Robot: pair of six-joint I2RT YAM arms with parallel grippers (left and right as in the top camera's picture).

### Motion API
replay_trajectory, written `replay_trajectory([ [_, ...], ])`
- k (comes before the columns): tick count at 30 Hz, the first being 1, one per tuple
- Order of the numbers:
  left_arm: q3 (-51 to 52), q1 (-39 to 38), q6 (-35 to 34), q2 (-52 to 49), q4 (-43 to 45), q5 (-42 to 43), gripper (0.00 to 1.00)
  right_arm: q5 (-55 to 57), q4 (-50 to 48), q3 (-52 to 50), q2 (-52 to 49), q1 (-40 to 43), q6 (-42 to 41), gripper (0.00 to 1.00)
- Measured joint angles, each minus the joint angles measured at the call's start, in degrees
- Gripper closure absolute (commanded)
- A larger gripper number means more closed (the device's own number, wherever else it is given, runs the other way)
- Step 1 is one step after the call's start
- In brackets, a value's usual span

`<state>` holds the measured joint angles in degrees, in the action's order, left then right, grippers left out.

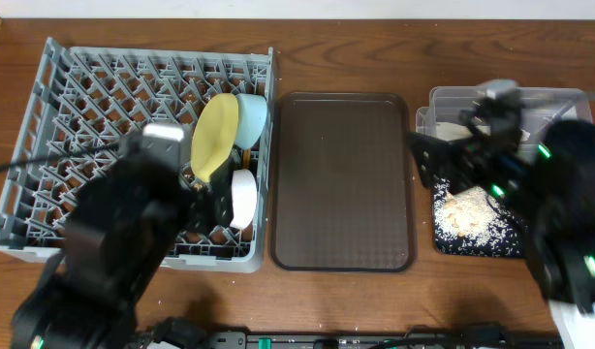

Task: Sort waste into correct bins and load items into the dishwasher

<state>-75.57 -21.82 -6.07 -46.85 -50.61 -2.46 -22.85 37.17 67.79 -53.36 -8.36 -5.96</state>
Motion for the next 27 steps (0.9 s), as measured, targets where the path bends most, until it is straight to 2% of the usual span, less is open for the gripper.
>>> replay_trajectory([
  [6,0.0,0.0,-0.1,2.3,-0.2,-0.8,0.02,0.0,3.5,0.7,7.0,0.0,0.1,0.01],
  [20,0.0,0.0,-0.1,2.0,-0.2,-0.9,0.01,0.9,20.7,0.6,6.7,0.0,-0.1,0.01],
  [24,0.0,0.0,-0.1,2.0,-0.2,-0.9,0.01,2.1,20.7,0.6,6.7,0.0,1.0,0.01],
  [27,0.0,0.0,-0.1,2.0,-0.2,-0.9,0.01,4.8,16.4,0.5,6.7,0.0,4.1,0.01],
])
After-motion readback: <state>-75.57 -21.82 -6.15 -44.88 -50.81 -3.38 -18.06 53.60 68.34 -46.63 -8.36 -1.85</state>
